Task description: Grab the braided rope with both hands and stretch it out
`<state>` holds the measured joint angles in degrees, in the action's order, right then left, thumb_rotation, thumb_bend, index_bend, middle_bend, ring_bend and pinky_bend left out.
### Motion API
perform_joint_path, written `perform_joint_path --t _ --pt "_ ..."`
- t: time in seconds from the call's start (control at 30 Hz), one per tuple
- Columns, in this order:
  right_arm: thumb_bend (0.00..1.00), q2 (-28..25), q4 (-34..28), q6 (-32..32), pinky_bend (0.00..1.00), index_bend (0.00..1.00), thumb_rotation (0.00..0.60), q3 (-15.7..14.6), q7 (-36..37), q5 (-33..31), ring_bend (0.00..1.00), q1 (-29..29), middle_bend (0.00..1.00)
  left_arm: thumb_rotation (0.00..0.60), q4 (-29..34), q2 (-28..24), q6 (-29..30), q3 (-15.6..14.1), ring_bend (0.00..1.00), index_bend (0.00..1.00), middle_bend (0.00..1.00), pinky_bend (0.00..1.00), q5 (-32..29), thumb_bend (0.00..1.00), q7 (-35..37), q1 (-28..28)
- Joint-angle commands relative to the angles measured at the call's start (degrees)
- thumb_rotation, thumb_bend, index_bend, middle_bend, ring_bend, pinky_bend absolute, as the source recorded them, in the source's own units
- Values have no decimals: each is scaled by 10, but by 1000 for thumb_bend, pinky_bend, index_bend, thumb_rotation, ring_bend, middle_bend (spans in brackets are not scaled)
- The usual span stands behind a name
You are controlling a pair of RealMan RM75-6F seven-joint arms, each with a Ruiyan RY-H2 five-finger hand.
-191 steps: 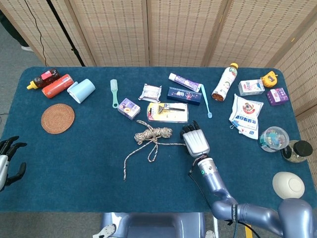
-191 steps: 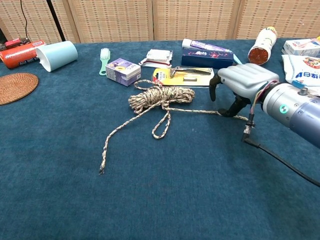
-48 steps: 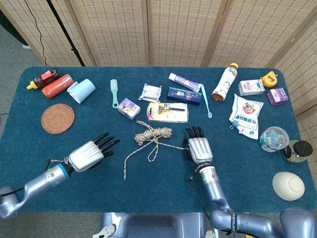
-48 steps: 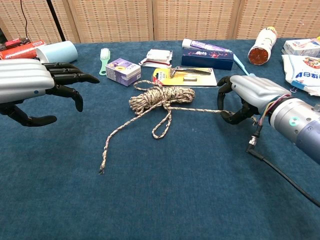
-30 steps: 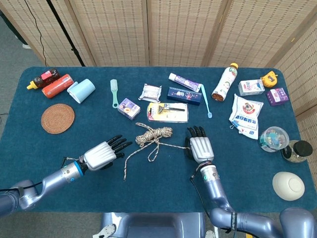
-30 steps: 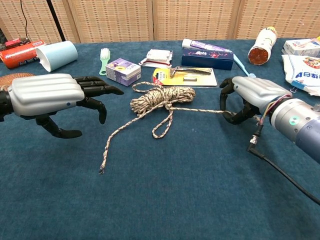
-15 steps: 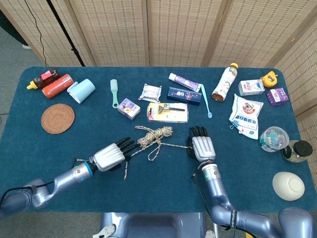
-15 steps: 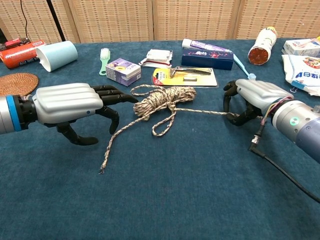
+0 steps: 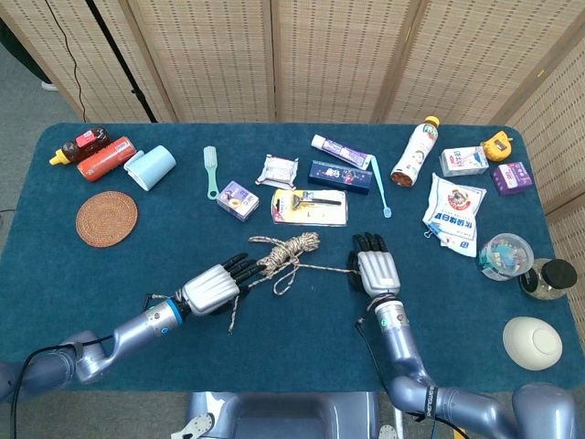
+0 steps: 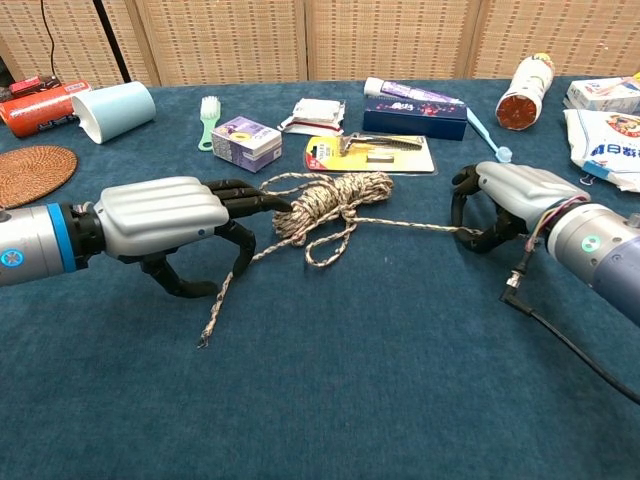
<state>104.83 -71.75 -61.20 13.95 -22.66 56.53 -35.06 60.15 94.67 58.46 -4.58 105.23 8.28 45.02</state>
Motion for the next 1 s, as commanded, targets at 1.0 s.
perform_joint_path --t 1.0 --pt "511 6 -5 3 0 664 600 5 -2 6 0 -7 142 600 -16 22 -1 -16 0 494 0 0 -29 308 -3 21"
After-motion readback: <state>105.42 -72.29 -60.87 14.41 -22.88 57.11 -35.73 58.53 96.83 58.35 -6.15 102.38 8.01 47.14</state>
